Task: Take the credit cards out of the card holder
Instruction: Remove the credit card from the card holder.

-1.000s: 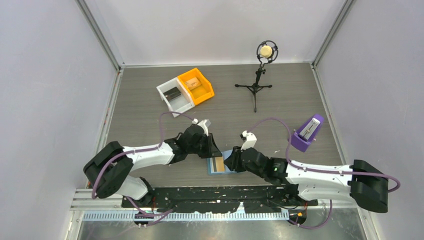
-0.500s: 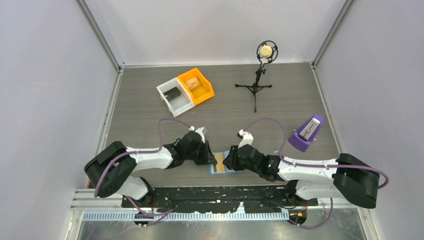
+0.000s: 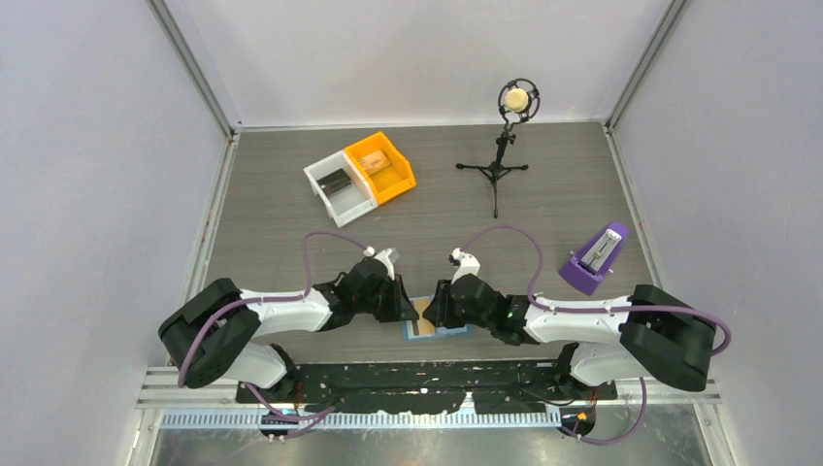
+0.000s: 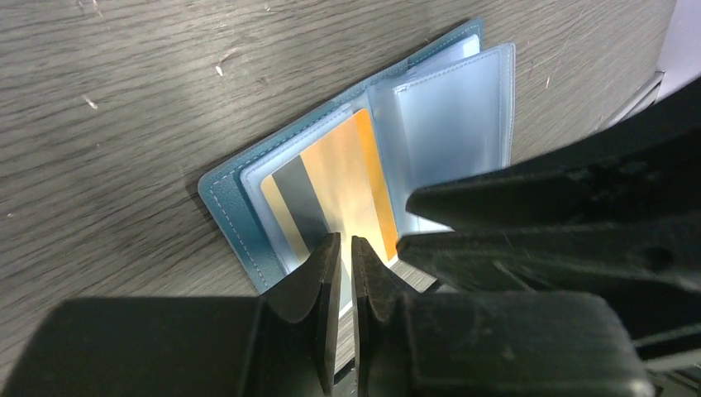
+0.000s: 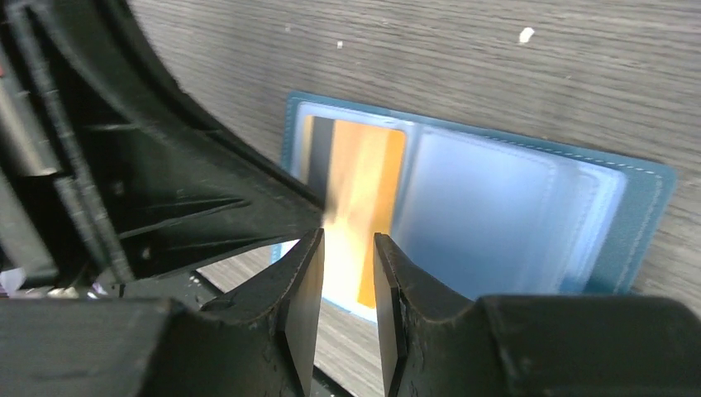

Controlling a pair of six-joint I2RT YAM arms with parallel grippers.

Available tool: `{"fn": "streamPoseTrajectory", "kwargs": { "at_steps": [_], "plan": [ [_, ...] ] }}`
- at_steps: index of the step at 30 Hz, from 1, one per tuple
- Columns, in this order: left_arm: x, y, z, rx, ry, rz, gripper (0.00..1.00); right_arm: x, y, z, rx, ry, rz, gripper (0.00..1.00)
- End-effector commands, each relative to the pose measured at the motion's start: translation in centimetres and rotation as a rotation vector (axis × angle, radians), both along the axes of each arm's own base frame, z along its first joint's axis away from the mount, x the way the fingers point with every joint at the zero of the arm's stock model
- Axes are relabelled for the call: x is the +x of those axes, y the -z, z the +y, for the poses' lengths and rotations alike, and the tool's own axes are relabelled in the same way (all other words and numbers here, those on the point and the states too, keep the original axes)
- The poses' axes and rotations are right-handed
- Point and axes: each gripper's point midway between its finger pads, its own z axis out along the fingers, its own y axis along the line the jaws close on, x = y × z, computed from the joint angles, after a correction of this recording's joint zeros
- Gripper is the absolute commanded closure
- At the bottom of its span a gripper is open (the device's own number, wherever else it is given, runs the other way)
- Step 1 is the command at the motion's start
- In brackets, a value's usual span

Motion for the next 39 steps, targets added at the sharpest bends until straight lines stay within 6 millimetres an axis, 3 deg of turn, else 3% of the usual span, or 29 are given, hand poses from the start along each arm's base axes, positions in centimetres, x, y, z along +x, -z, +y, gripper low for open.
{"fn": "streamPoseTrajectory", "kwargs": {
  "at_steps": [1, 13, 23, 31, 36, 39],
  "plan": [
    [0.1, 0.1, 0.9, 0.021, -0.026, -0.02, 0.88, 1.1, -0.2, 0.5, 0.039, 0.018, 0.004, 0.65],
    [0.0, -0.6, 1.4, 0.03, -0.034, -0.029, 0.87, 0.6, 1.7, -0.6, 0.007, 0.017, 0.033, 0.65],
    [-0.2, 0.7, 2.0, 0.057, -0.046, -0.021, 0.88, 0.6, 1.9, -0.9, -0.014, 0.02, 0.036, 0.64],
    [-0.3, 1.3, 1.8, 0.067, -0.038, -0.003, 0.89, 0.6, 1.8, -0.9, -0.029, 0.015, 0.035, 0.6],
    [-0.4, 1.5, 1.9, 0.074, -0.036, 0.002, 0.89, 0.7, 0.5, 0.3, 0.08, -0.016, 0.013, 0.64],
    [-0.5, 1.7, 2.1, 0.085, -0.037, 0.007, 0.89, 0.9, 0.1, -0.1, 0.135, -0.015, 0.019, 0.67]
  ]
}}
